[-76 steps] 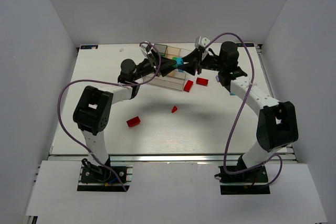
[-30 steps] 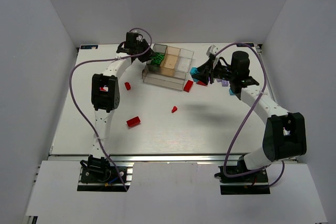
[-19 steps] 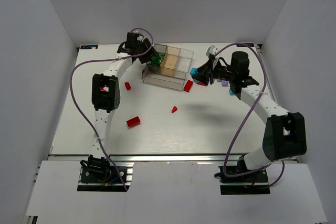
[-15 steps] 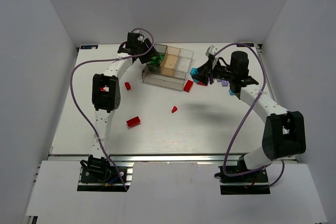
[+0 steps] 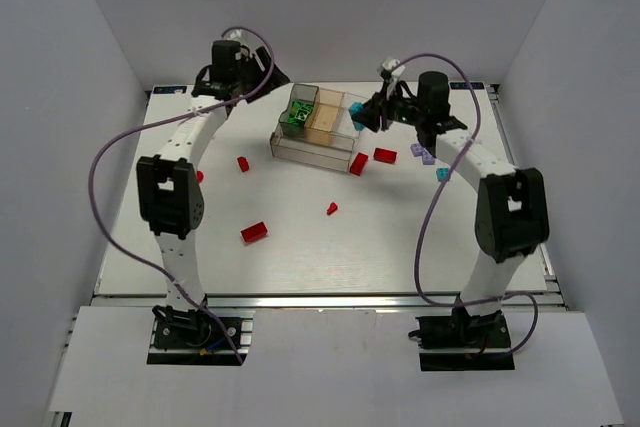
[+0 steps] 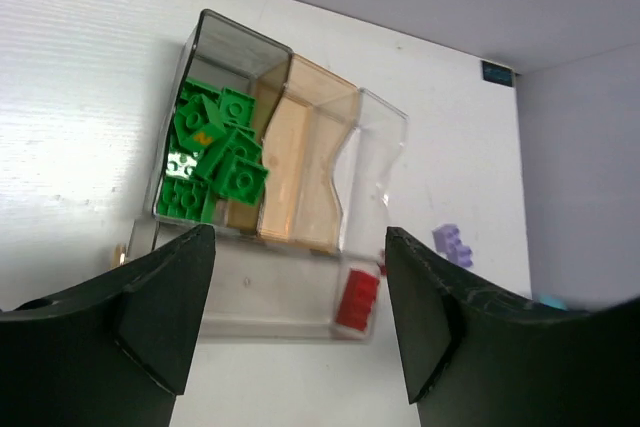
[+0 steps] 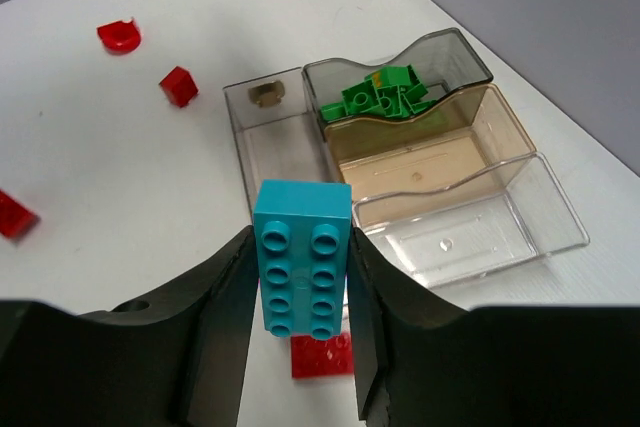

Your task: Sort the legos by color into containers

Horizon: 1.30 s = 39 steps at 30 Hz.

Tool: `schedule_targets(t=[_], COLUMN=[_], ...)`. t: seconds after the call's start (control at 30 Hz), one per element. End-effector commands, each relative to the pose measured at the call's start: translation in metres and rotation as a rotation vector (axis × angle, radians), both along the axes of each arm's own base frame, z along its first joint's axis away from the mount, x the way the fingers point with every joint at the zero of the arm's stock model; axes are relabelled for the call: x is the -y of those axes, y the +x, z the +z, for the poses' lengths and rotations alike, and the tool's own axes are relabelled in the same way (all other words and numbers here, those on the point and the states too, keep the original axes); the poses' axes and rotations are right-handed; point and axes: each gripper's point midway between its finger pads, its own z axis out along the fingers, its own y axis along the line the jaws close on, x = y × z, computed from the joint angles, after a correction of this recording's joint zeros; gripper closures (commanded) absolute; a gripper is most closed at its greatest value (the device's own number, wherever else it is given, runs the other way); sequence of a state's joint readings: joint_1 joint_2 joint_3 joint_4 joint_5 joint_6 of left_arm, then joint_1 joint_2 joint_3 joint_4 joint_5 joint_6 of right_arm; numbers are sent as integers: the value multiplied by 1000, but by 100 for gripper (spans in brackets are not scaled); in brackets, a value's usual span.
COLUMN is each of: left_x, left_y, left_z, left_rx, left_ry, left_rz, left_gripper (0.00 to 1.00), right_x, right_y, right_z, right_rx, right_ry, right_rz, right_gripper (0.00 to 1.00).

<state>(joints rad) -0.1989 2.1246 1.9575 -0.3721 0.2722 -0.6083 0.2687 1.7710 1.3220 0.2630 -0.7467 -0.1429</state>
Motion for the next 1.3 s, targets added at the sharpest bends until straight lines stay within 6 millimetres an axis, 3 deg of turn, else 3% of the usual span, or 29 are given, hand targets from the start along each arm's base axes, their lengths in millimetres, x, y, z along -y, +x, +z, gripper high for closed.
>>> schedule_targets(t=[0.0, 0.03, 0.07, 0.1, 0.13, 0.17, 0.2, 0.23, 0.3, 0.33, 0.37, 0.43, 0.47, 0.5, 0.57, 0.6, 0.7, 0.77, 0.83, 1.03, 1.07, 1.13, 1.17, 1.2, 1.23, 1.27], left_x=[-18, -22, -25, -29, -31, -37, -40, -43, -52, -56, -59, -70, -72, -78, -82, -84, -91, -93, -94, -91, -90, -90, -90, -91, -92, -92], left_y=[-41, -56, -67, -84, -95, -108, -125, -135, -156, -168, -177, -193, -198, -205, -217, -221, -231, -234, -238, -235, -234, -233, -234, -234, -235, -237], left_z=[94, 64, 64, 86, 83, 61, 73, 72, 51, 61, 50, 50, 50, 40, 39, 35, 31, 30, 26, 22, 22, 21, 20, 19, 20, 17], left_rx=[198, 135, 139, 188, 181, 134, 151, 143, 85, 108, 81, 71, 68, 34, 21, 10, -1, 1, -7, 2, 8, 13, 13, 14, 22, 20], left_ry=[30, 40, 40, 30, 33, 49, 45, 51, 75, 76, 88, 113, 120, 139, 150, 158, 177, 185, 191, 178, 173, 170, 171, 172, 170, 169], left_rz=[7, 8, 16, 21, 25, 38, 40, 44, 64, 76, 82, 114, 122, 138, 144, 151, 168, 176, 175, 164, 165, 167, 168, 171, 175, 175], left_gripper=[21, 20, 19, 17, 16, 16, 14, 14, 13, 12, 11, 9, 8, 8, 7, 7, 5, 4, 4, 4, 4, 4, 4, 3, 4, 4], right_x=[-18, -23, -29, -42, -46, -59, -70, -76, -91, -96, -106, -109, -113, -118, -117, -117, -114, -110, -107, -92, -90, -73, -62, -50, -28, -11], right_y=[38, 46, 53, 67, 76, 79, 94, 101, 121, 126, 130, 144, 147, 148, 155, 155, 153, 151, 150, 138, 128, 121, 112, 105, 99, 98], right_z=[9, 7, 5, 1, -1, -2, -8, -9, -17, -15, -33, -26, -40, -43, -54, -58, -69, -70, -66, -15, 8, 10, 40, 28, 58, 59], right_rx=[-23, -43, -40, -30, -28, -36, -30, -26, -11, 9, -3, 52, 48, 65, 64, 62, 52, 71, 84, 138, 159, 115, 154, 104, 135, 113], right_ry=[71, 86, 89, 95, 98, 109, 115, 120, 130, 136, 130, 147, 139, 131, 117, 109, 88, 69, 61, 68, 80, 59, 61, 23, 29, 21], right_rz=[-77, -84, -85, -79, -90, -77, -78, -80, -88, -91, -85, -114, -114, -114, -147, -150, -172, -177, -178, -167, -157, -172, -186, -222, -277, -345], right_gripper=[100, 100, 100, 100, 100, 100, 100, 100, 100, 100, 100, 100, 100, 100, 97, 95, 75, 56, 40, 32, 32, 33, 34, 37, 42, 50])
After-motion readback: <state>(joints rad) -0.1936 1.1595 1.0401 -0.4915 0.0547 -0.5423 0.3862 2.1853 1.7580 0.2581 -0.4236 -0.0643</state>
